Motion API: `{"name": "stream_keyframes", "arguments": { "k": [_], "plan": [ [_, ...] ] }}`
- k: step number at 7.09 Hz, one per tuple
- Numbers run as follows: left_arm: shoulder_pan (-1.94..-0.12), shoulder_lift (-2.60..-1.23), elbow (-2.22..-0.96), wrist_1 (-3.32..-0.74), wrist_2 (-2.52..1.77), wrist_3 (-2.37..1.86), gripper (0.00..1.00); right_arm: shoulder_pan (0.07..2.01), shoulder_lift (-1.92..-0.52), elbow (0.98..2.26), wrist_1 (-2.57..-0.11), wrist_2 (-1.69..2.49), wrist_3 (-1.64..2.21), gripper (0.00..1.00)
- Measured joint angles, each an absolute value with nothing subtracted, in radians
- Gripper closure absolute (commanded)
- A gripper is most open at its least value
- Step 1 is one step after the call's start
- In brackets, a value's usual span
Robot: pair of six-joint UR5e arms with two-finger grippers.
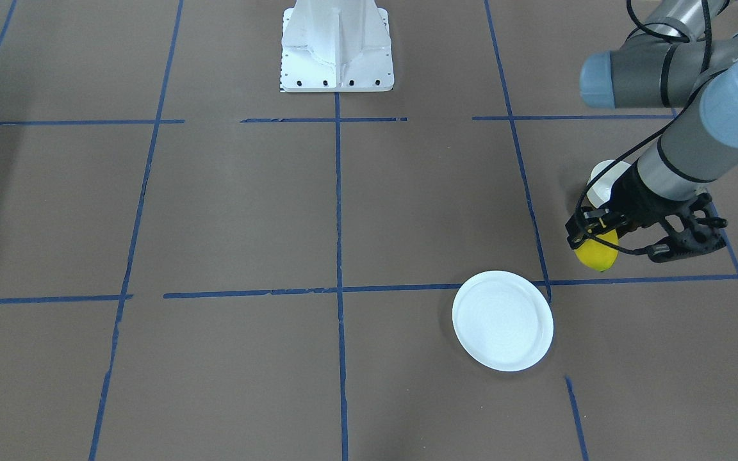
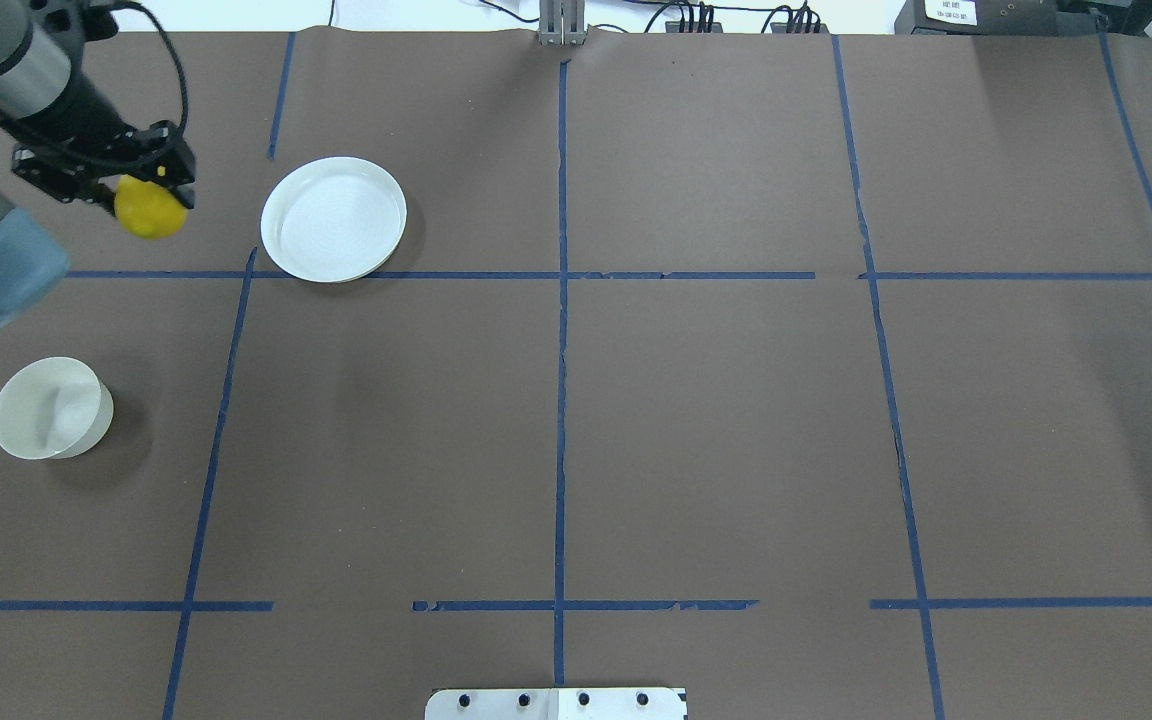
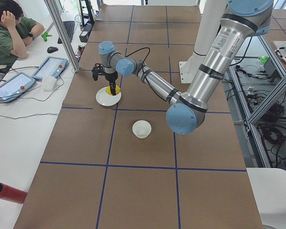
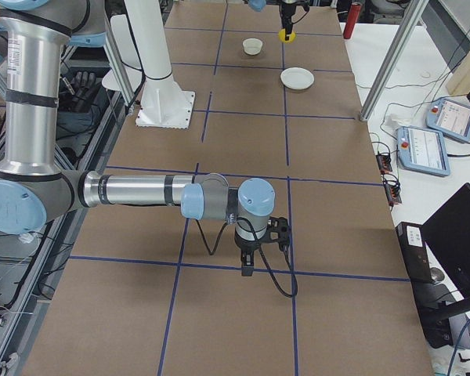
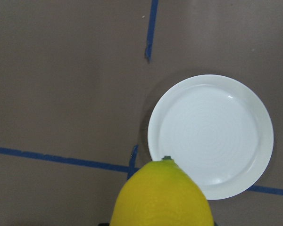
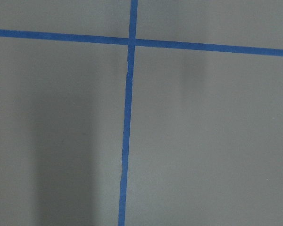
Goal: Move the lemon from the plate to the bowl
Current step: 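Lift the lemon with the left gripper and carry it toward the bowl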
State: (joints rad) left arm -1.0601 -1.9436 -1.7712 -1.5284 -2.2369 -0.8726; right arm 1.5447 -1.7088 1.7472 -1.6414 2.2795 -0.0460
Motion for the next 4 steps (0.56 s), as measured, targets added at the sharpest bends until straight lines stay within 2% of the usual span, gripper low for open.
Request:
{"name": "stream_keyframes", "arguments": {
  "k": [2,4],
  "plan": [
    [-1.060,-1.707,-1.909,-1.609,-2.233,-0.831,0.84,1.545,-1.709,1.747,-1.641,2.280,-0.047,0.00],
    [-1.054,-1.510,-1.926,-1.832,-2.221,-0.842,0.84,1.545,-1.709,1.747,-1.641,2.279,-0.046,0.00]
  ]
}}
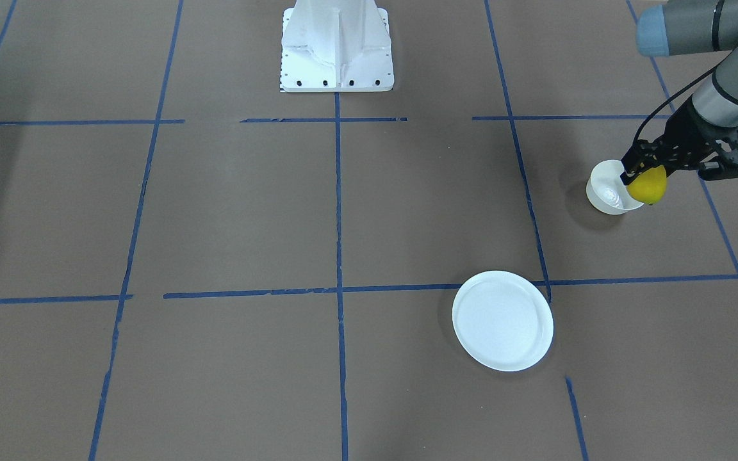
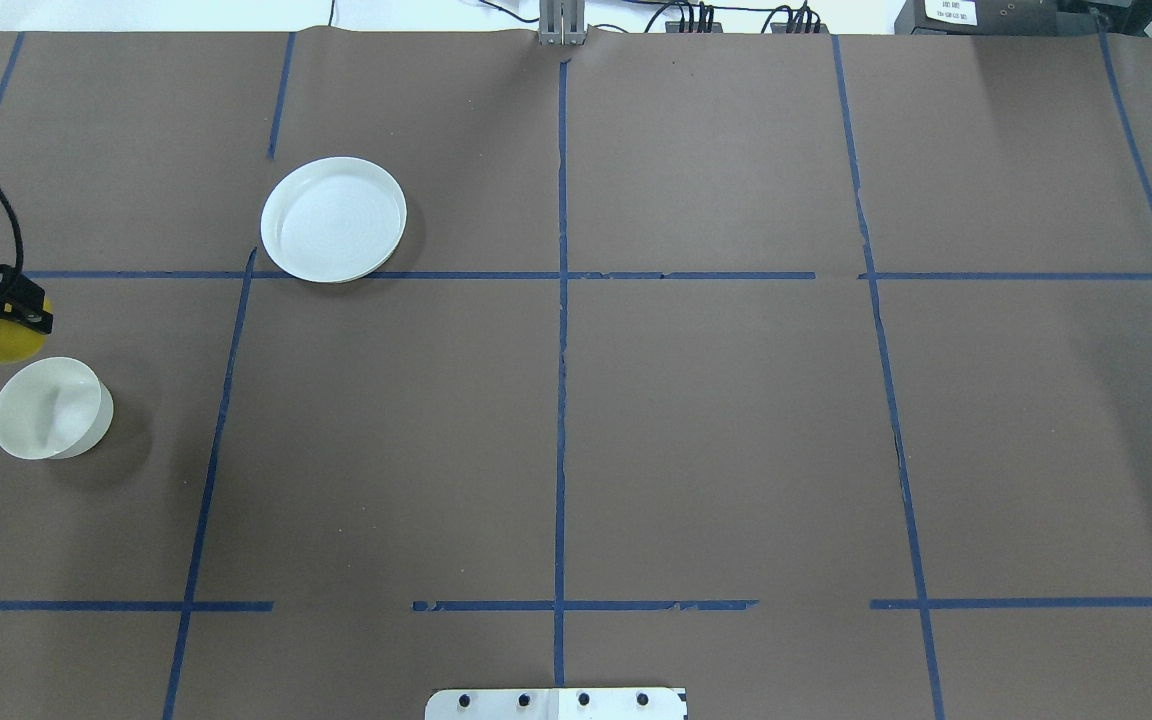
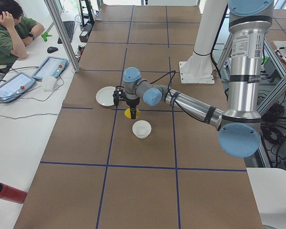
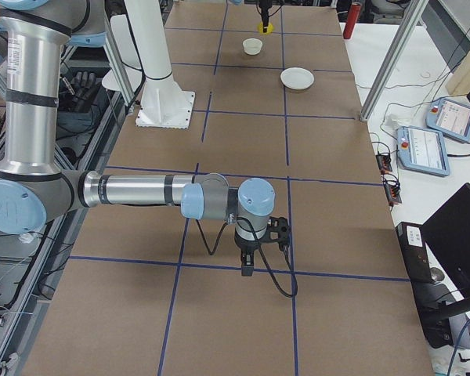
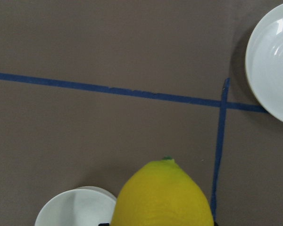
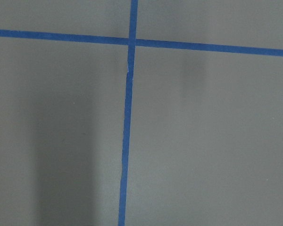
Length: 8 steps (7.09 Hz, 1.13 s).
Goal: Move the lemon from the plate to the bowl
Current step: 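Lower the lemon into the white bowl and open the left gripper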
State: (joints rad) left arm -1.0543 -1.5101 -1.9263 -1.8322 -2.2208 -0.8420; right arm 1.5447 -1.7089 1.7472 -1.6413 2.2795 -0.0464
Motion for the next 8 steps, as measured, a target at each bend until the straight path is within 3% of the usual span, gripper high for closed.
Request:
{"name": "stream_keyframes", "arguments": {
  "k": [5,6,8],
  "plan": [
    [-0.937,-1.429,-1.842,-2.054,-2.144,-1.001,0.84,1.545,-1.709,1.747,-1.641,2.279,-0.046,0.00],
    [-0.921,-1.429,-1.808,-2.092,-2.143,-1.007,0.76,1.545,-1.709,1.747,-1.641,2.279,-0.046,0.00],
    [-0.905,-1.433,-1.777,-2.123,-2.144,-1.009,0.04,1.545,-1.709,1.747,-1.641,2.279,-0.046,0.00]
  ]
}}
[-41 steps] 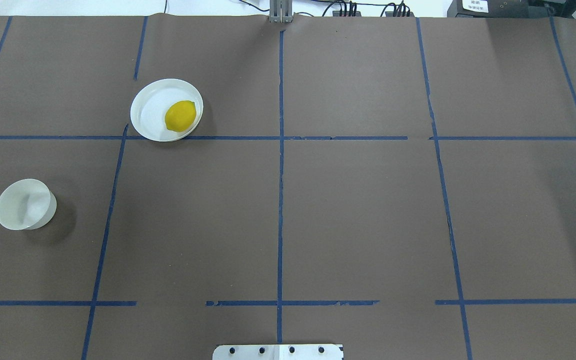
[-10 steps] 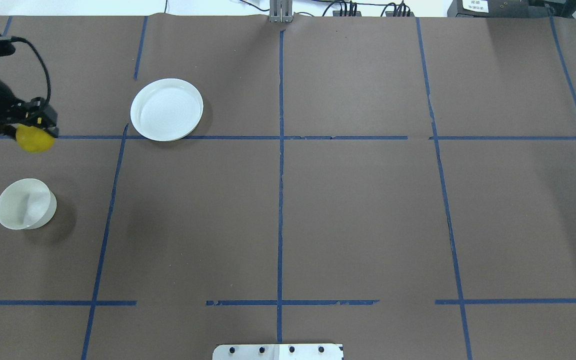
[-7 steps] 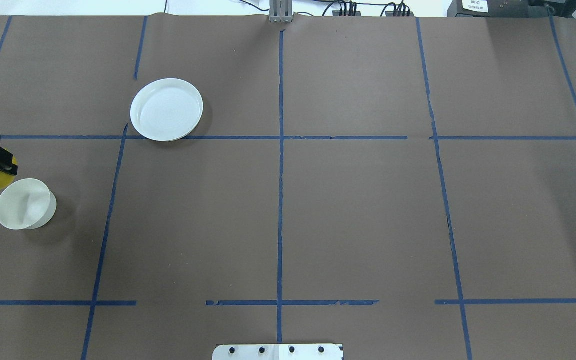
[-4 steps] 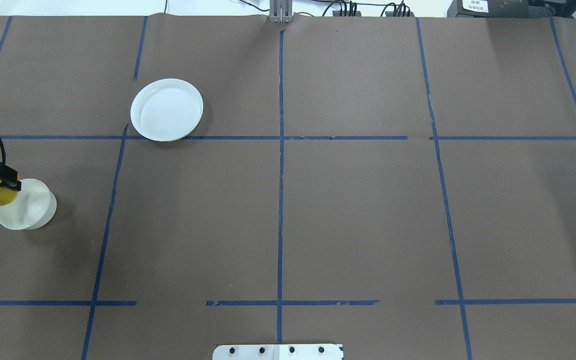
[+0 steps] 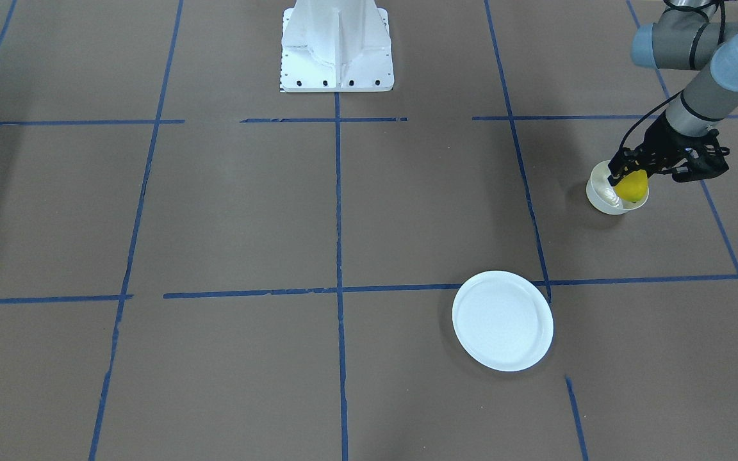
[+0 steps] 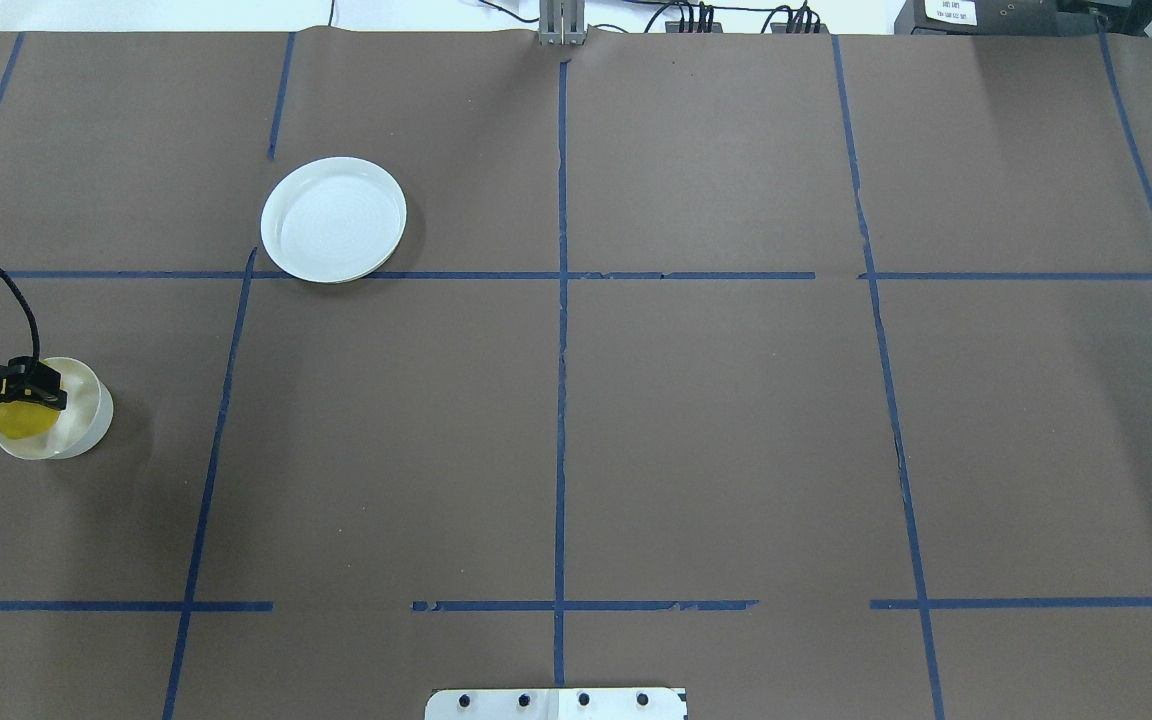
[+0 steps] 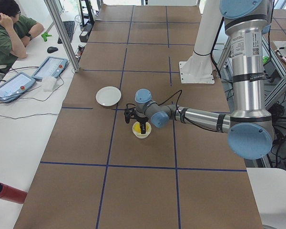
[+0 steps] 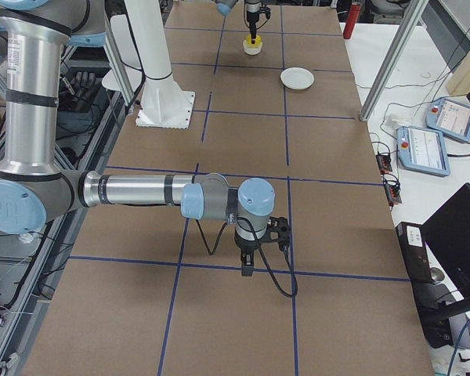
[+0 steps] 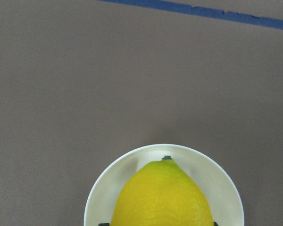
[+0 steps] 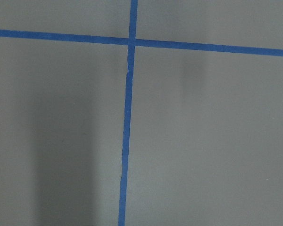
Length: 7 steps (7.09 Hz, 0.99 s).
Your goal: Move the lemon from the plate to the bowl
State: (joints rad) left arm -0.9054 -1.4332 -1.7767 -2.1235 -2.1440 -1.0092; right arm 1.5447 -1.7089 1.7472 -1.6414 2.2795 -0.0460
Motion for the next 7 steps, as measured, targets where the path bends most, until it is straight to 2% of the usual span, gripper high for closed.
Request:
{"name": "stream_keyframes", "arguments": {
  "k": [1,5,7],
  "plan": [
    [-0.900,-1.436,-1.772,-2.127,-2.144,-1.009,0.00,1.545,-1.709,1.747,-1.641,2.279,-0.046,0.00],
    [-0.913,-1.444,-1.796,-2.121,-2.154,-0.967,0.00,1.545,-1.709,1.747,-1.641,2.279,-0.046,0.00],
    [-1.025,-1.435,-1.830,-2.081,-2.157,-0.779,0.00,1.545,-1.709,1.747,-1.641,2.279,-0.046,0.00]
  ]
}}
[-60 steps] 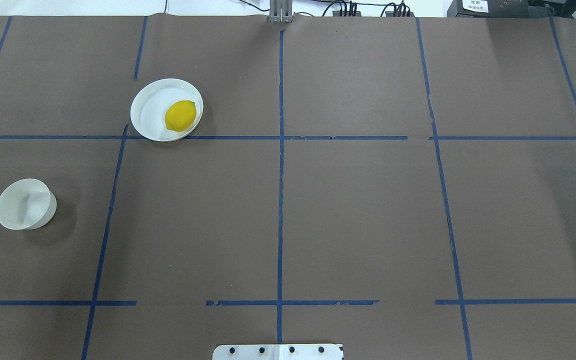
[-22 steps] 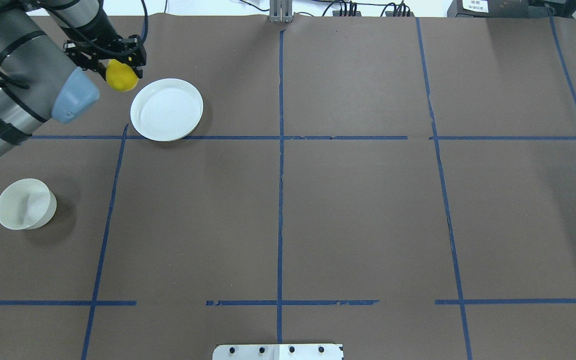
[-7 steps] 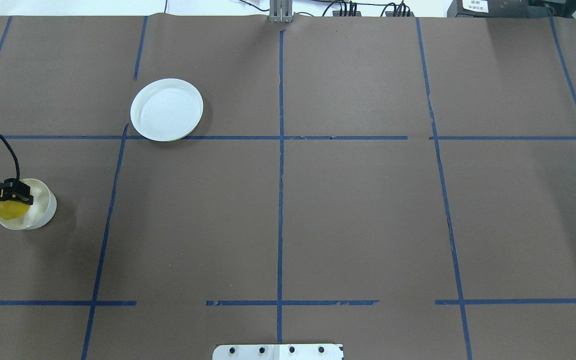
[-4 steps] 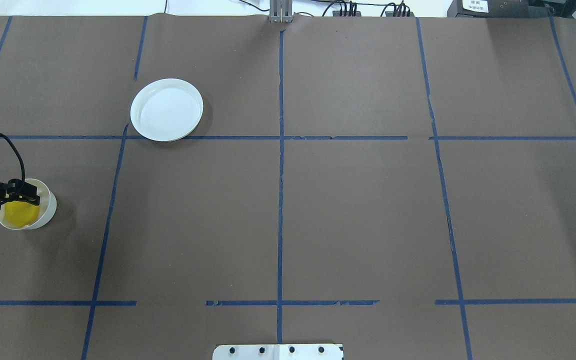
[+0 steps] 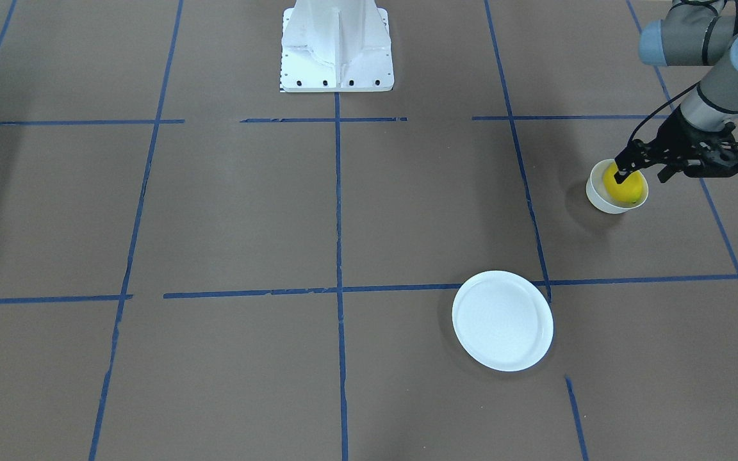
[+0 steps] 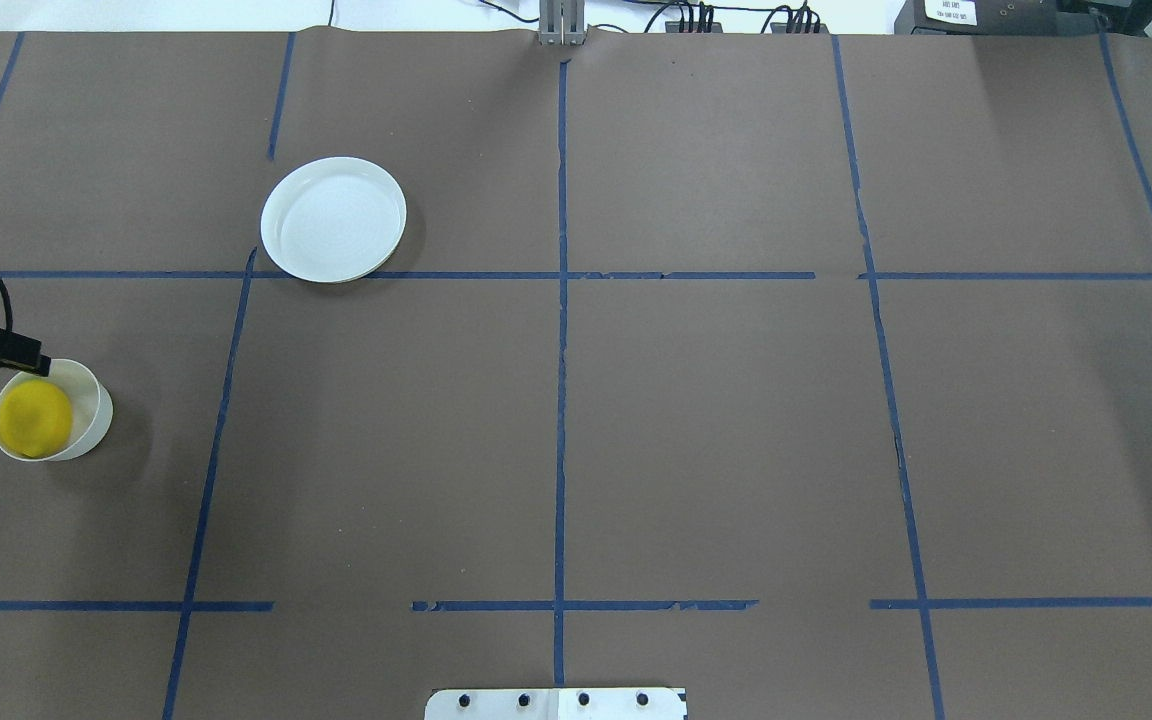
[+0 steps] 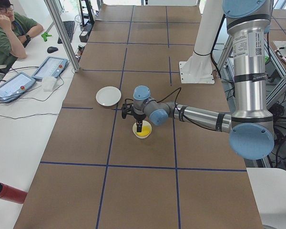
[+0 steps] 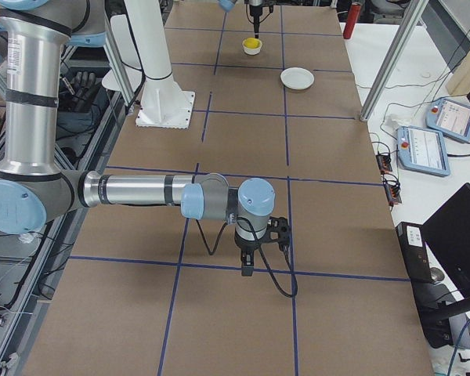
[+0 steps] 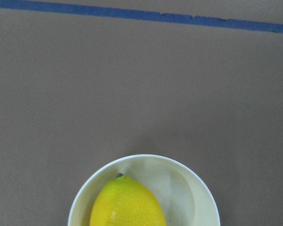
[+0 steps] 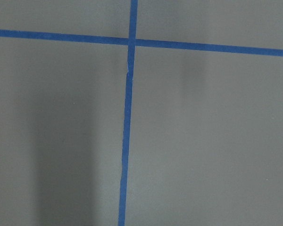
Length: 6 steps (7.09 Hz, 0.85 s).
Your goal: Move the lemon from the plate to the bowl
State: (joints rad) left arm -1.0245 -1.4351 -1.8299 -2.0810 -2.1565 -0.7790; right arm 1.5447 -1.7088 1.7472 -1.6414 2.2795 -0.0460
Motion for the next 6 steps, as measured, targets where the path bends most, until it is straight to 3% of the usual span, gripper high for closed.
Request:
{"name": "stream_keyframes", "arguments": {
  "k": [3,6],
  "plan": [
    [-1.252,-1.429,-1.876,-1.834,-2.171,-0.333,0.00,1.545,-1.708,1.747,-1.641,2.279,-0.046,0.00],
    [-1.485,-1.395,-1.830,-1.529,-2.286,0.131,0.00,1.545,-1.708,1.747,-1.641,2.280,-0.046,0.00]
  ]
}}
